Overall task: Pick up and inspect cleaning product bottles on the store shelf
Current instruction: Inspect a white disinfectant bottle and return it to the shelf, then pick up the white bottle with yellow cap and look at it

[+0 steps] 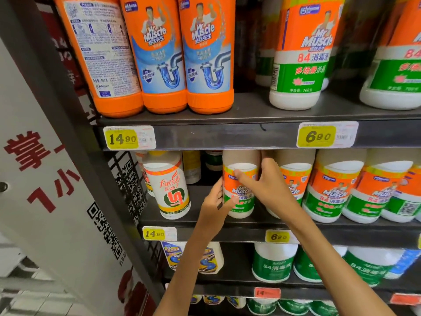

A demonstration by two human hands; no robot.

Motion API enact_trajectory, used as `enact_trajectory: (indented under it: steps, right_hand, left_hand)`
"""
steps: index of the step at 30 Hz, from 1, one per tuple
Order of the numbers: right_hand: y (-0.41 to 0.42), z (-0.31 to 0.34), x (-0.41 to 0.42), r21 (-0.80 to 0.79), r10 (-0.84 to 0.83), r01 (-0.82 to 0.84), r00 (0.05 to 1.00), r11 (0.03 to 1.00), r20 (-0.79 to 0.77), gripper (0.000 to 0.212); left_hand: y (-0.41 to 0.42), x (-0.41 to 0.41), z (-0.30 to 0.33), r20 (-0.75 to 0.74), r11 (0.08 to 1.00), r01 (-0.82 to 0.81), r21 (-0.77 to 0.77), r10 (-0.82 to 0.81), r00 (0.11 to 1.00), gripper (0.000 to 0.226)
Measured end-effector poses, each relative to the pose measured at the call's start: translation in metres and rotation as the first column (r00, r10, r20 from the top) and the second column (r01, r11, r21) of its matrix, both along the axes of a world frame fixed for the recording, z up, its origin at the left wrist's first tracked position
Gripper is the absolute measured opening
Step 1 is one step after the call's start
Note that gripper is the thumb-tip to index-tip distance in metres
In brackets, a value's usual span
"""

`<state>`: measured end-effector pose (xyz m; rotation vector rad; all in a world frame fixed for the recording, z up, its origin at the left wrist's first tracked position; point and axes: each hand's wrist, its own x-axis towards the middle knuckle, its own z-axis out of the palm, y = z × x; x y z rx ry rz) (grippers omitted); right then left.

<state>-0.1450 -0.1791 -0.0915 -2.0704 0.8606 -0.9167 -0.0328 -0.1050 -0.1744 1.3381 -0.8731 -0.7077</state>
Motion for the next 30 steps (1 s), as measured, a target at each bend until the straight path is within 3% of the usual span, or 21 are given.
enact_trajectory:
  steps: [6, 9, 11, 13, 15, 16, 17, 20, 22, 24, 28, 30]
  right_hand:
    - [0.003, 0.002, 0.001, -0.03, -0.045, 0.043, 0.998, 0.999, -0.045, 0.033]
    - [0.009, 0.002, 0.001, -0.053, -0.082, 0.079, 0.995, 0.995, -0.05, 0.033]
    - [0.021, 0.002, -0.002, -0.133, -0.135, 0.144, 0.988, 0.981, 0.077, 0.034]
    - [0.036, 0.0, -0.005, -0.239, -0.139, 0.204, 0.955, 0.949, 0.261, 0.031]
    - [0.049, -0.004, -0.006, -0.295, -0.111, 0.229, 0.924, 0.928, 0.367, 0.036]
    - [0.055, -0.006, -0.005, -0.312, -0.081, 0.218, 0.913, 0.925, 0.399, 0.04]
    - [0.061, -0.007, -0.002, -0.325, -0.043, 0.195, 0.905, 0.925, 0.422, 0.041]
    - [0.072, -0.007, 0.014, -0.357, 0.094, 0.059, 0.914, 0.932, 0.395, 0.04]
    - [0.075, -0.007, 0.03, -0.309, 0.199, -0.092, 0.921, 0.947, 0.335, 0.043]
    - [0.077, -0.006, 0.047, -0.212, 0.279, -0.224, 0.918, 0.951, 0.283, 0.048]
    - [0.075, -0.005, 0.076, 0.087, 0.304, -0.32, 0.939, 0.943, 0.16, 0.059]
    - [0.072, -0.003, 0.08, 0.264, 0.324, -0.376, 0.92, 0.888, 0.221, 0.054]
  left_hand:
    - [-0.006, -0.01, 0.004, 0.057, 0.998, -0.028, 0.051, 0.025, 0.998, 0.053]
    - [0.004, -0.019, 0.01, 0.201, 0.988, -0.144, 0.057, 0.13, 0.971, 0.052]
    - [0.021, -0.025, 0.013, 0.345, 0.933, -0.355, -0.066, 0.355, 0.869, 0.038]
    - [0.043, -0.025, 0.018, 0.319, 0.777, -0.572, -0.264, 0.63, 0.708, 0.029]
    - [0.062, -0.014, 0.022, 0.191, 0.566, -0.745, -0.353, 0.823, 0.535, 0.033]
    - [0.07, -0.006, 0.022, 0.188, 0.498, -0.795, -0.347, 0.867, 0.461, 0.042]
    - [0.075, 0.004, 0.022, 0.229, 0.49, -0.817, -0.304, 0.87, 0.436, 0.055]
    - [0.076, 0.029, 0.018, 0.304, 0.65, -0.757, -0.074, 0.737, 0.604, 0.093]
    - [0.071, 0.037, 0.015, 0.271, 0.72, -0.694, 0.002, 0.667, 0.694, 0.101]
    - [0.066, 0.04, 0.012, 0.26, 0.732, -0.68, 0.034, 0.65, 0.714, 0.094]
    - [0.068, 0.031, 0.006, 0.251, 0.672, -0.74, -0.008, 0.718, 0.649, 0.076]
    - [0.078, 0.02, 0.003, 0.196, 0.711, -0.703, -0.028, 0.693, 0.694, 0.072]
